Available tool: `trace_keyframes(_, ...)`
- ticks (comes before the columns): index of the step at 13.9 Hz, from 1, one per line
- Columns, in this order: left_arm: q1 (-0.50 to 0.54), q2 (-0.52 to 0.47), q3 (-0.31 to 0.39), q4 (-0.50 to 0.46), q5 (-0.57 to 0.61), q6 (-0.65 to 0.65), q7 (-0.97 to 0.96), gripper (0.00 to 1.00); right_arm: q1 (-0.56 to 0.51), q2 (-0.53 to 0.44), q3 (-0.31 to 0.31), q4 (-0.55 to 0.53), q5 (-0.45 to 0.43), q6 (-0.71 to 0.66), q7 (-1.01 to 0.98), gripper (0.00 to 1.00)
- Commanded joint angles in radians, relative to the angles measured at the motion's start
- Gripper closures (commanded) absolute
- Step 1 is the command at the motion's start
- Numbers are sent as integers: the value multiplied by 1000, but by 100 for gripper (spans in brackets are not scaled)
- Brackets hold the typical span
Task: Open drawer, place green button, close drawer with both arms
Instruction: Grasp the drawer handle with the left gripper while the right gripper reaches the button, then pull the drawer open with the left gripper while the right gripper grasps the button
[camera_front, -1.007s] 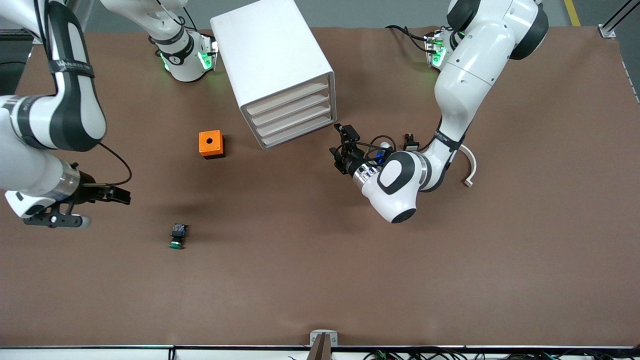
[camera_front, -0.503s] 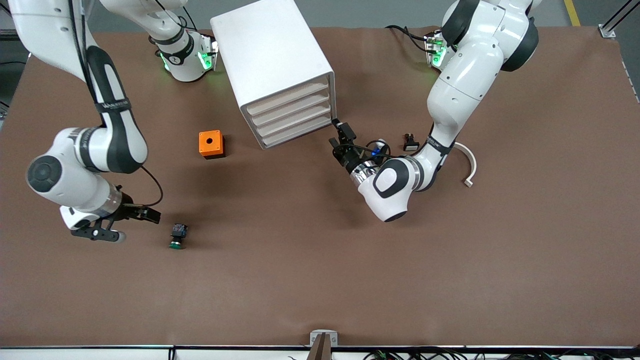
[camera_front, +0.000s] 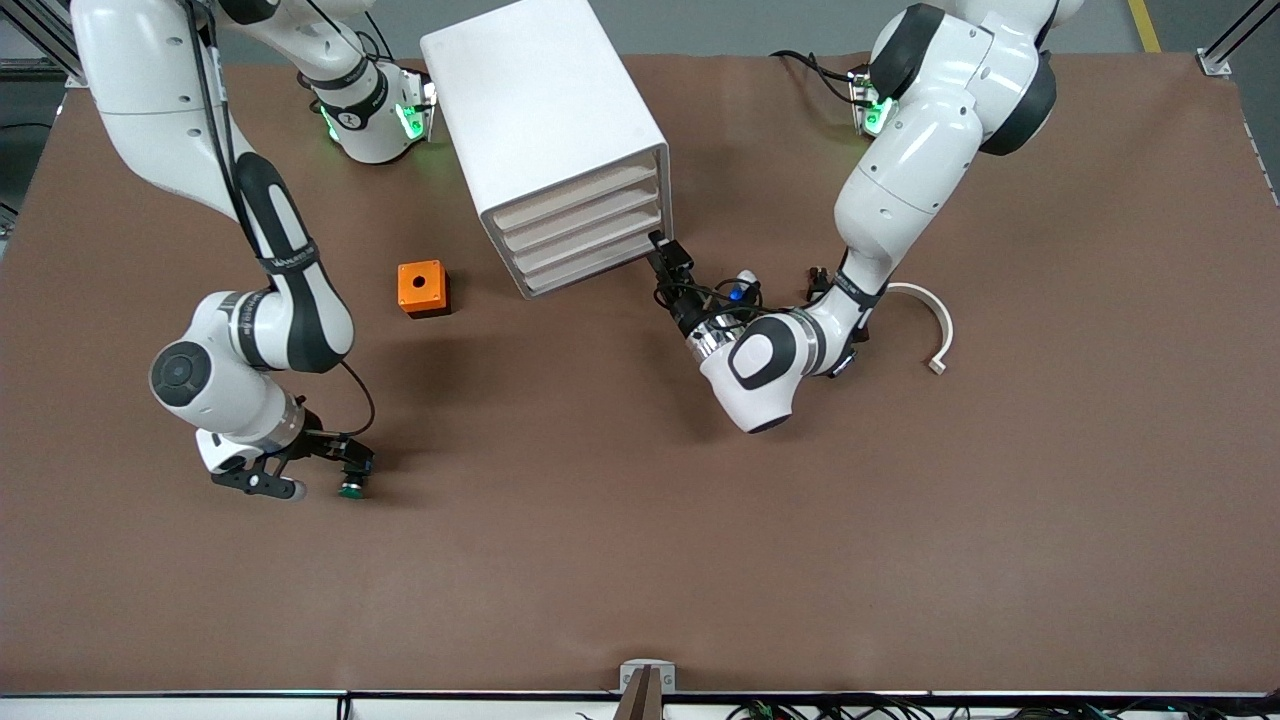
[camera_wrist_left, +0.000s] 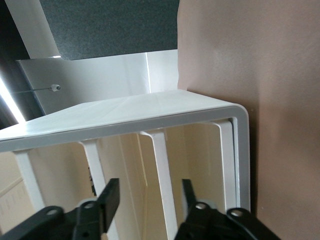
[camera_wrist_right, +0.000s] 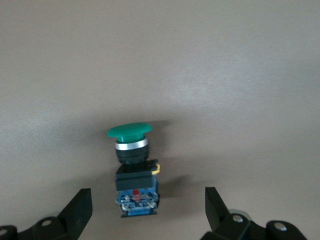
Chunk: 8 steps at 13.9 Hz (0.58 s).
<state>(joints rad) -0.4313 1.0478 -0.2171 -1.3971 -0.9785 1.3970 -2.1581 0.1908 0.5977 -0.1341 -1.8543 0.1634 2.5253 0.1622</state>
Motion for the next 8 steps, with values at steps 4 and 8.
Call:
trace_keyframes(4, -53, 44, 1, 30, -51, -3, -25, 45, 29, 42, -7, 7, 24, 36, 8, 0)
trace_keyframes(8, -87, 49, 1, 30, -65, 7, -25, 51, 29, 70, -7, 26, 22, 38, 2, 0)
